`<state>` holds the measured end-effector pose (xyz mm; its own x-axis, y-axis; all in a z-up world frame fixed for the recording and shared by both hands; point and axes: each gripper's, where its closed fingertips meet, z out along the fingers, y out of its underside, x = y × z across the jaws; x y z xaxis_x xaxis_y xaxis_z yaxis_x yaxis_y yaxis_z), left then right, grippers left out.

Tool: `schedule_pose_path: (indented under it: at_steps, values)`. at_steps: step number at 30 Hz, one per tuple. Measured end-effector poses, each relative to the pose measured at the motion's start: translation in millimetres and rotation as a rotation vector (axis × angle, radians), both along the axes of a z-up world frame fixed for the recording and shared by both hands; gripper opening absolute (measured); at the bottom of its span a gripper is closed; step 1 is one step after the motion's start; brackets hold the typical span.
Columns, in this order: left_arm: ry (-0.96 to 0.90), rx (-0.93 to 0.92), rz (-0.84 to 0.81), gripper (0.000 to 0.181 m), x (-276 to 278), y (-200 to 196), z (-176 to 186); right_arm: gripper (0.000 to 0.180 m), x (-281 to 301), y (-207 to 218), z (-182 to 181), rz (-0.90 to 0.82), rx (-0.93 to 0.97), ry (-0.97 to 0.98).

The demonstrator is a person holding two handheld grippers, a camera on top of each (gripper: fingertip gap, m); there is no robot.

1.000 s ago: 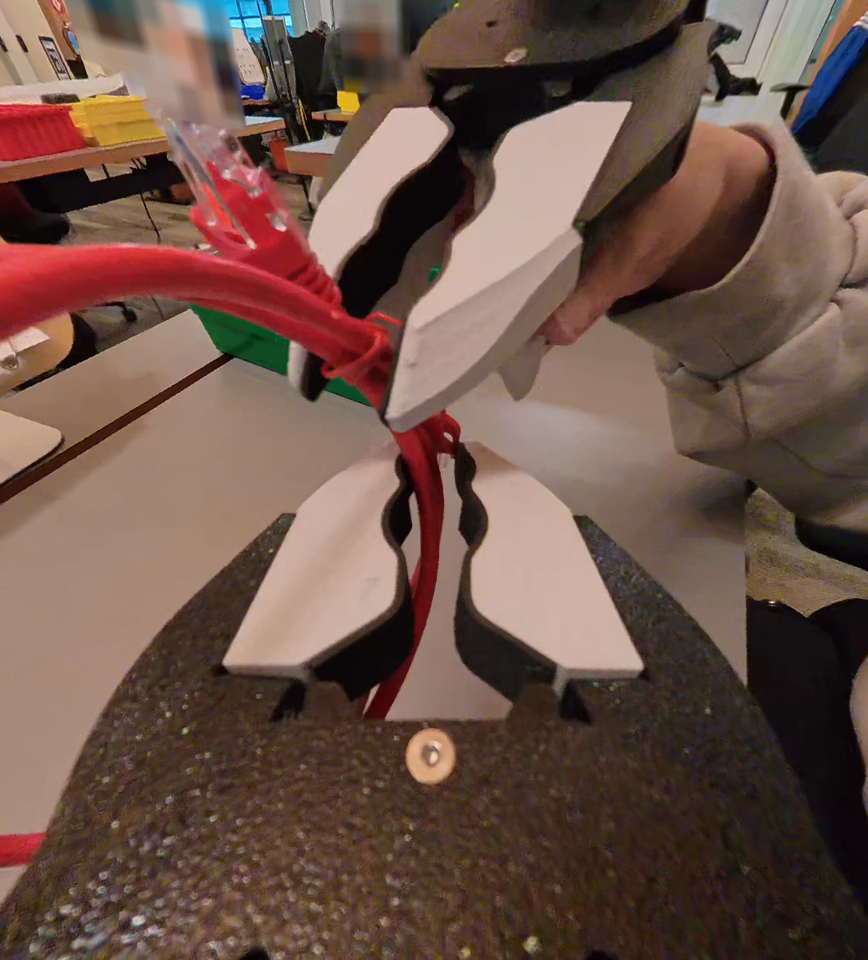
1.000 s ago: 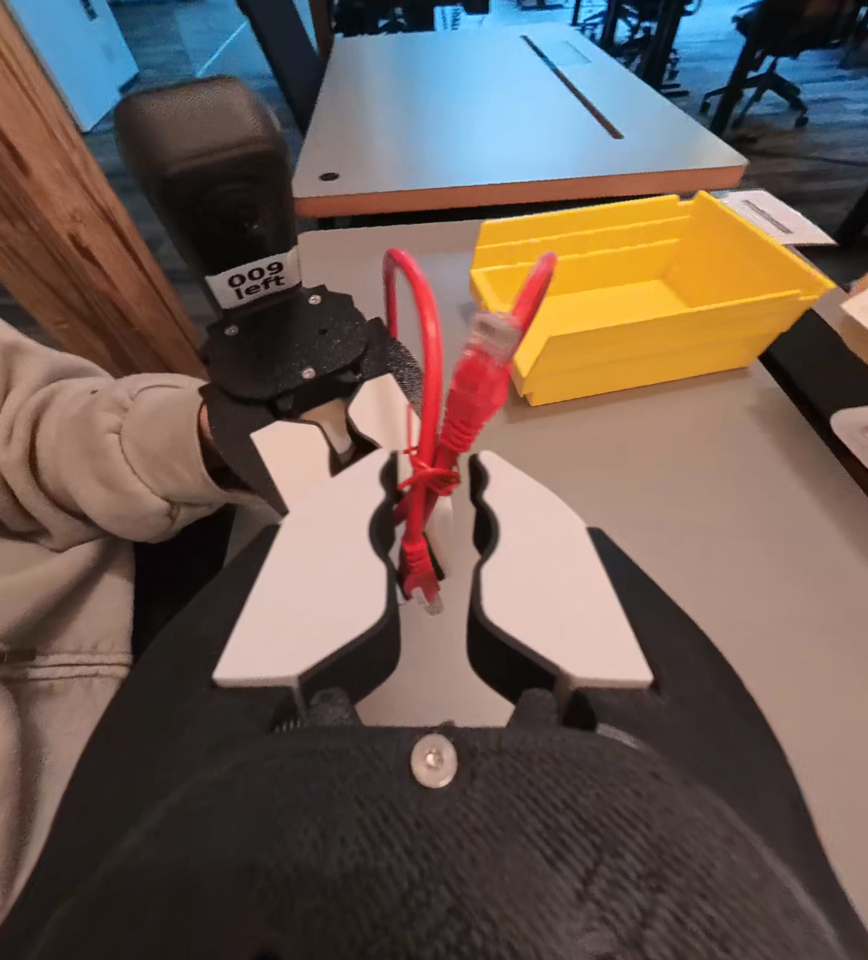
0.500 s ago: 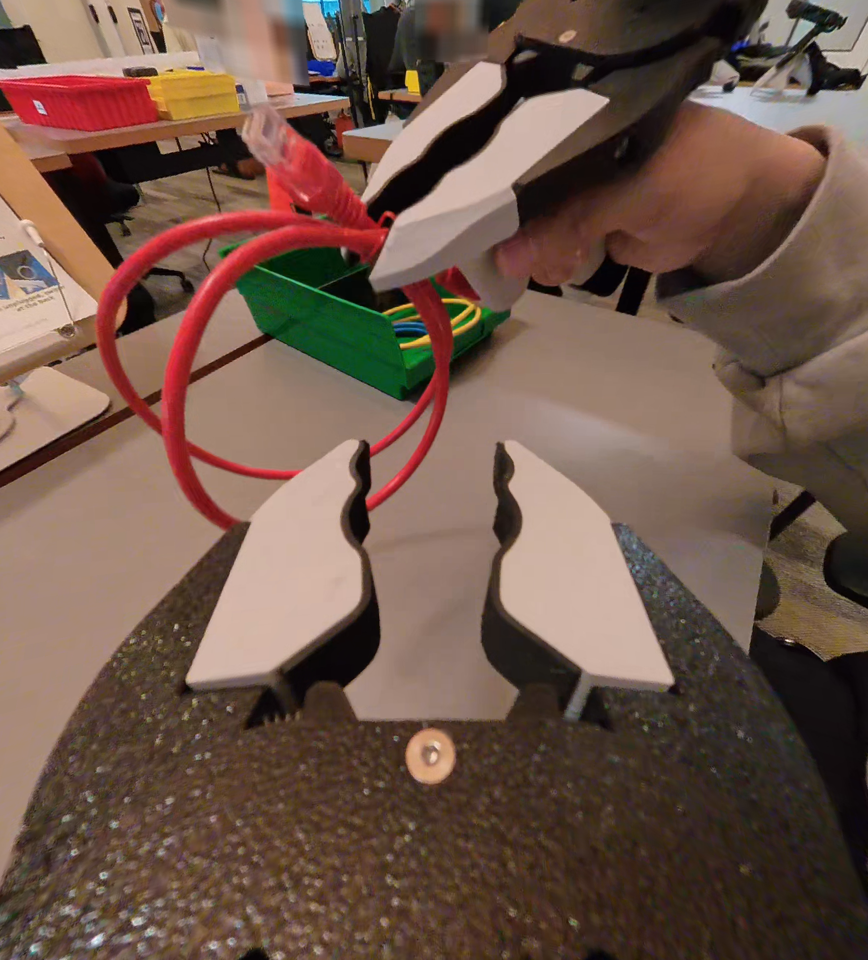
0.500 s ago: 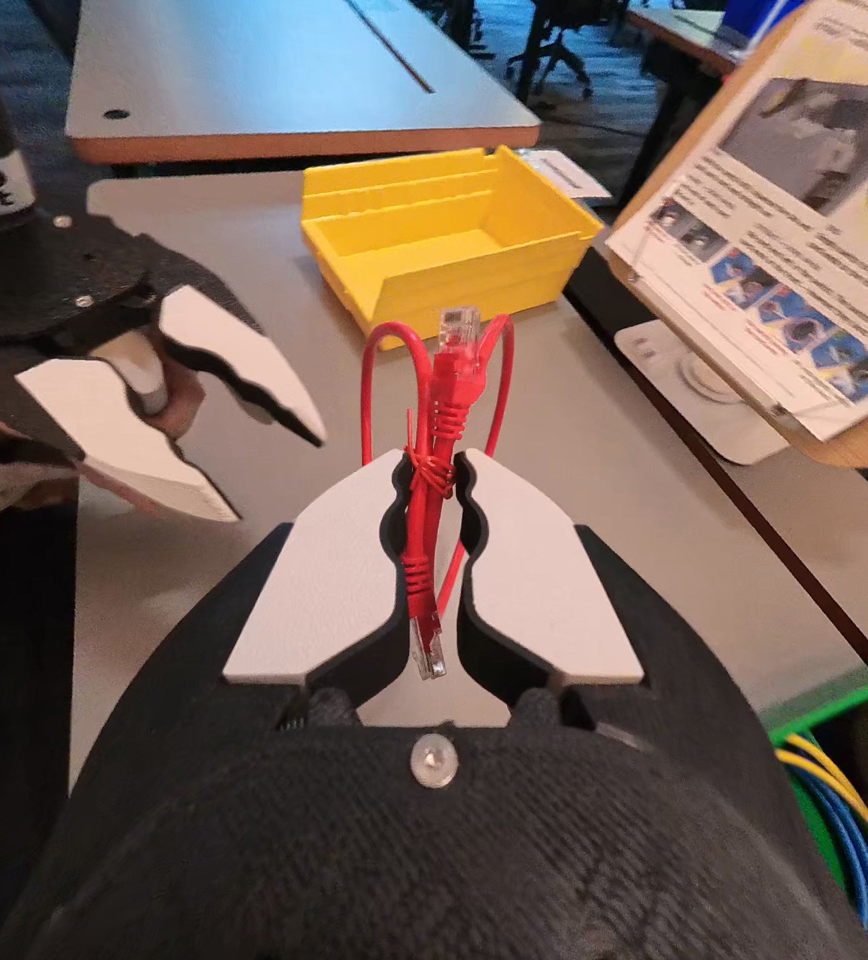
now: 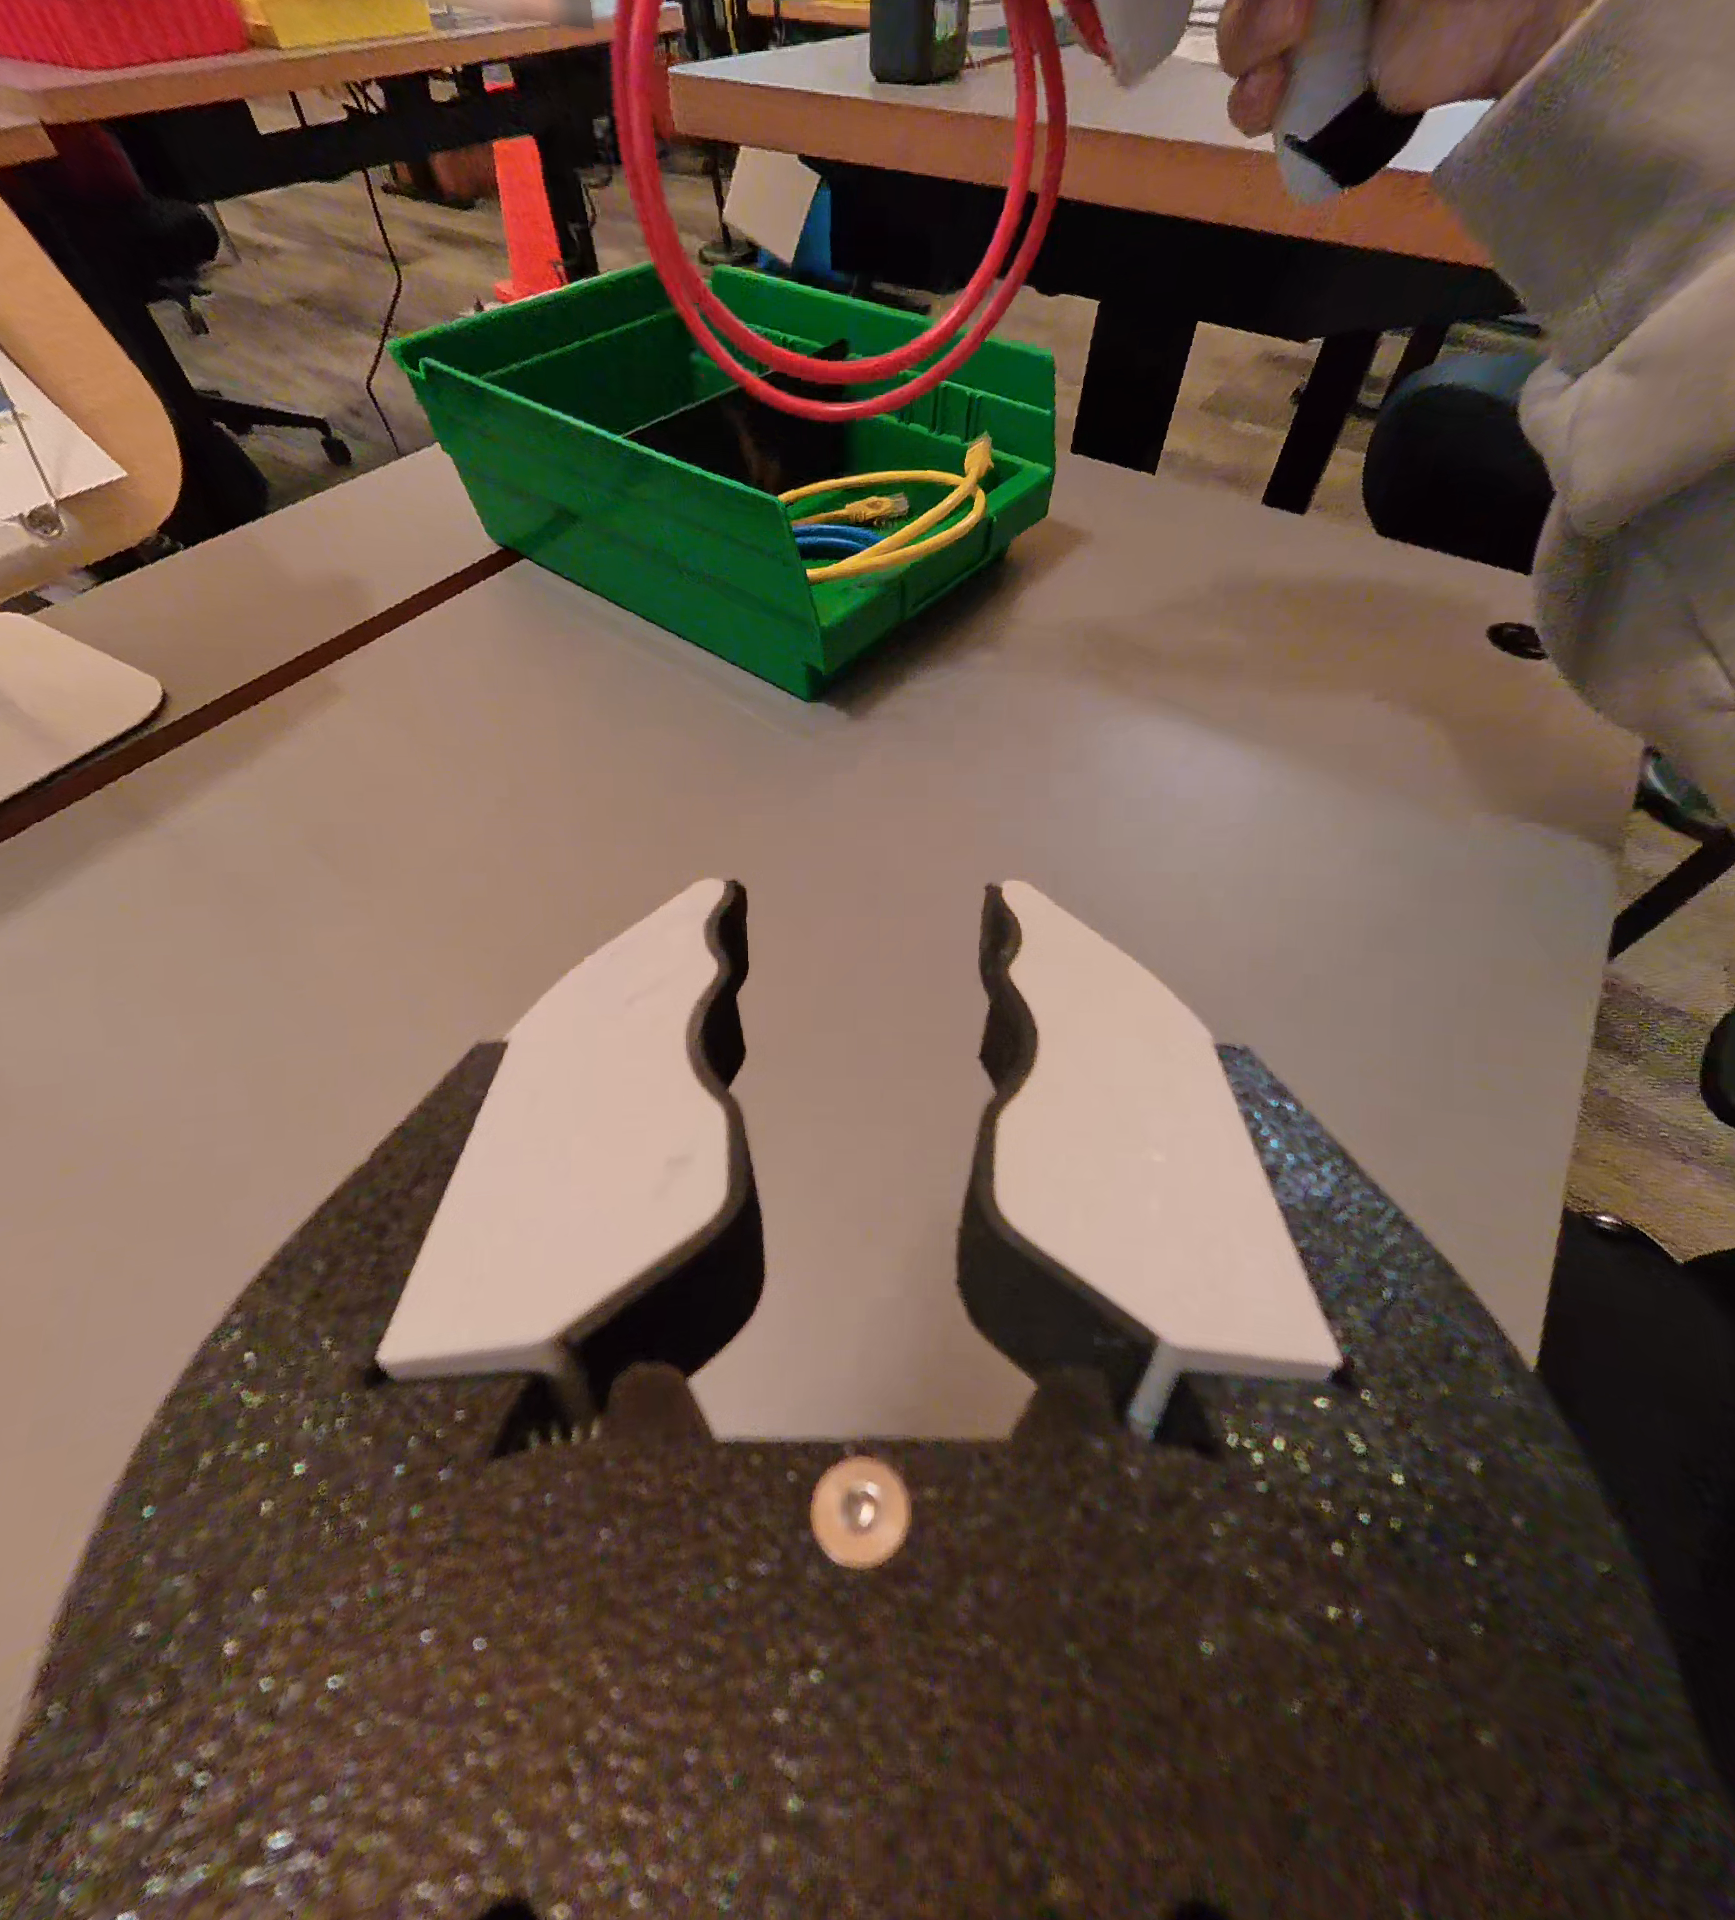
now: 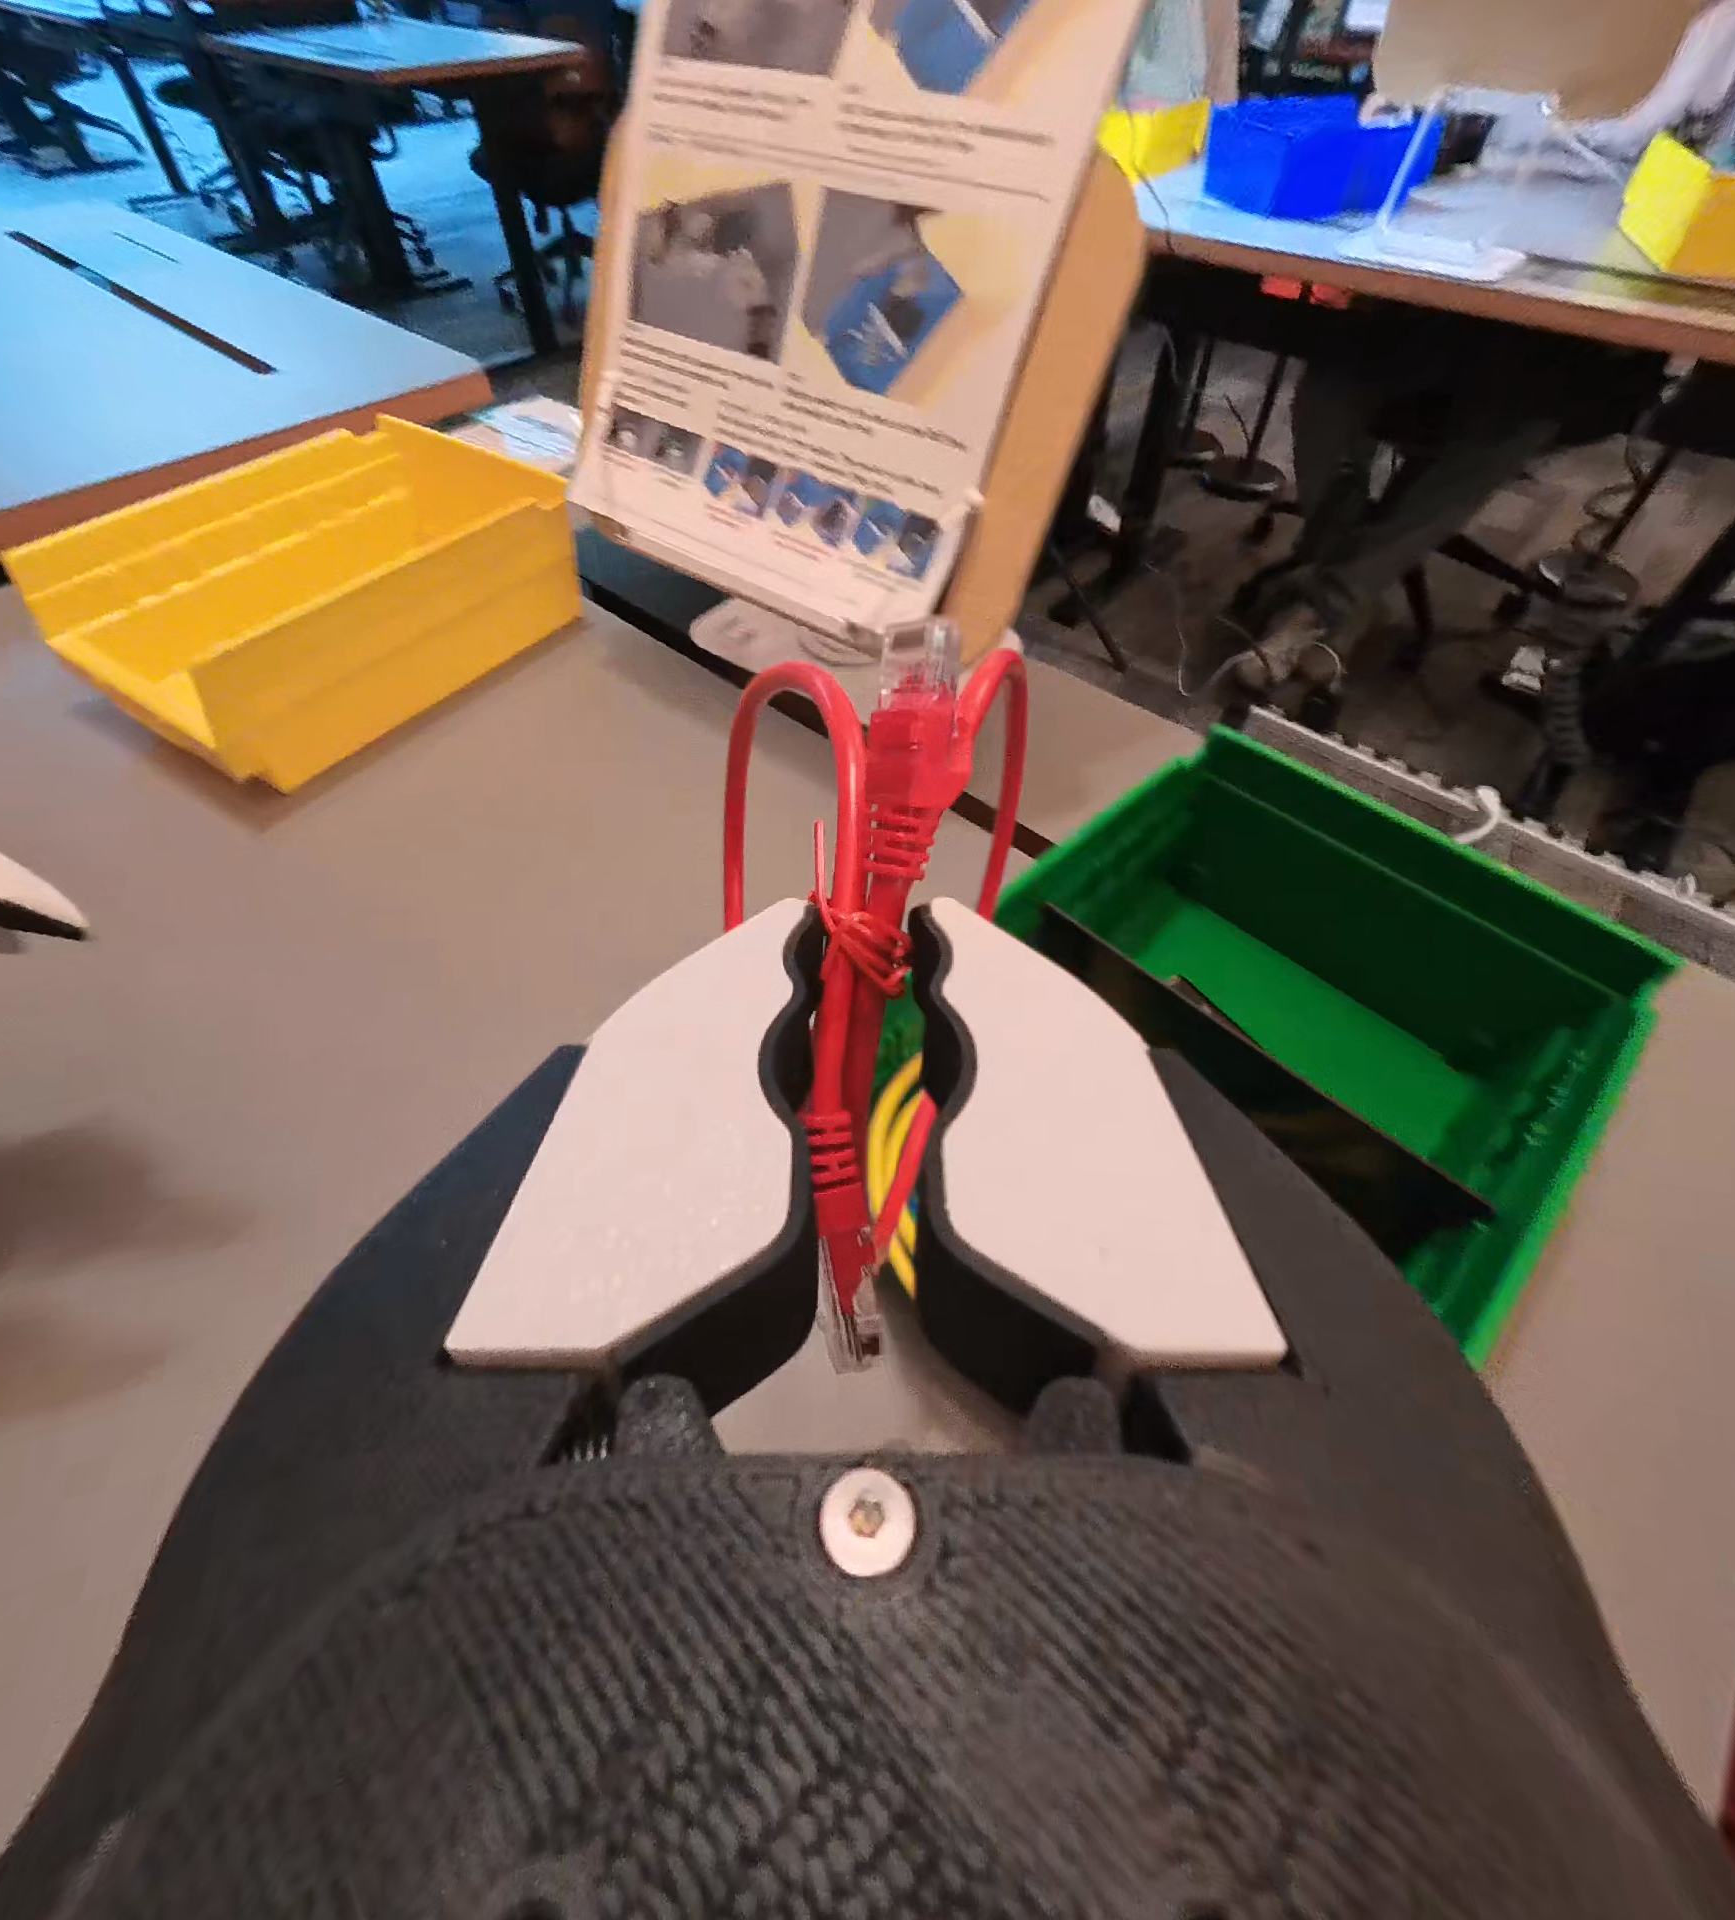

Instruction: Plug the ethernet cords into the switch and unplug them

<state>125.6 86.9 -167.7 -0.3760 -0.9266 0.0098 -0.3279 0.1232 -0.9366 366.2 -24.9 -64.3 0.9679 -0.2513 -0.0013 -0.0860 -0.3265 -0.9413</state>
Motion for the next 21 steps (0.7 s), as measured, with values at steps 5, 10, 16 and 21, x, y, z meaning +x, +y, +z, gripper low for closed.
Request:
schedule_pose_path:
  at_steps: [5,10,16,21]
  values:
    - [0.026,-0.024,0.003,0.041,5.5,3.1,-10.9,0.016,47.3,-21.8,-33.6,-0.036,-0.022,0.132]
    - [0.05,-0.038,0.005,0.04,12.8,4.7,-19.4,0.016,72.2,-14.4,-74.1,-0.056,-0.019,0.326]
    - [0.098,-0.021,-0.008,0.039,18.5,1.9,-30.0,0.046,133.4,-24.2,-137.0,-0.296,-0.307,0.221]
    - [0.114,-0.014,-0.009,0.04,23.6,3.7,-33.5,0.071,145.3,-46.5,-139.8,-0.347,-0.595,-0.066]
